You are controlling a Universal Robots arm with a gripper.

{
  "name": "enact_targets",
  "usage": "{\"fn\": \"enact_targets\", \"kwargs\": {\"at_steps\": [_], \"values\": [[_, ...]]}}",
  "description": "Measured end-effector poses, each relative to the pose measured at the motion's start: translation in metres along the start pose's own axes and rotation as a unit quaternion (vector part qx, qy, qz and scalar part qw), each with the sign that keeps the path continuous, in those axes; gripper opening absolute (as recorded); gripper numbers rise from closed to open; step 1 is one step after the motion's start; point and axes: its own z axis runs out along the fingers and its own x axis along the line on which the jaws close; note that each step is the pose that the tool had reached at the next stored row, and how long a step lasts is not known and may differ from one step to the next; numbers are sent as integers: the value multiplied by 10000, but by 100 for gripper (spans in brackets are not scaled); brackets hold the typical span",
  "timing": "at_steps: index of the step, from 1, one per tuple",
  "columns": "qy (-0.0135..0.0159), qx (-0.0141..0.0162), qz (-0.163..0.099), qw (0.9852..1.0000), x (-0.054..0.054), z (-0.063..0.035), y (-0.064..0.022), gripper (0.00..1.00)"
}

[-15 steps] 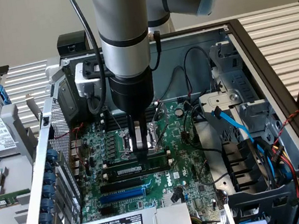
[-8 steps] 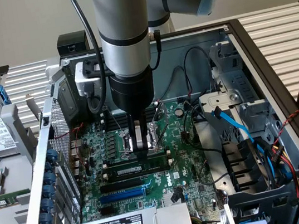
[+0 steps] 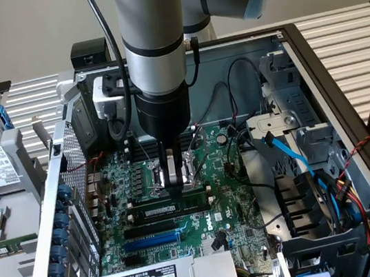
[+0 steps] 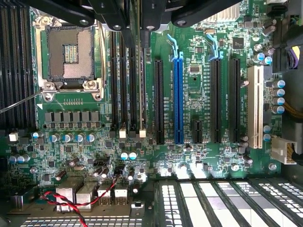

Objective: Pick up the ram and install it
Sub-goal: 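Press down the ram until it locks into place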

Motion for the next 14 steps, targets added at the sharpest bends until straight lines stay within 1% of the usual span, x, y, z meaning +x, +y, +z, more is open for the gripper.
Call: {"fn": "enact_targets", "kwargs": {"at_steps": [1, 2, 6, 10, 12, 14], "values": [[0, 0, 0, 10000, 0, 0, 0, 17], [0, 0, 0, 10000, 0, 0, 0, 11], [1, -1, -1, 10000, 0, -1, -5, 10], [1, -2, 0, 10000, -3, 17, -50, 10], [8, -1, 0, 10000, -4, 42, -62, 10], [19, -2, 1, 10000, -3, 46, -62, 10]]}}
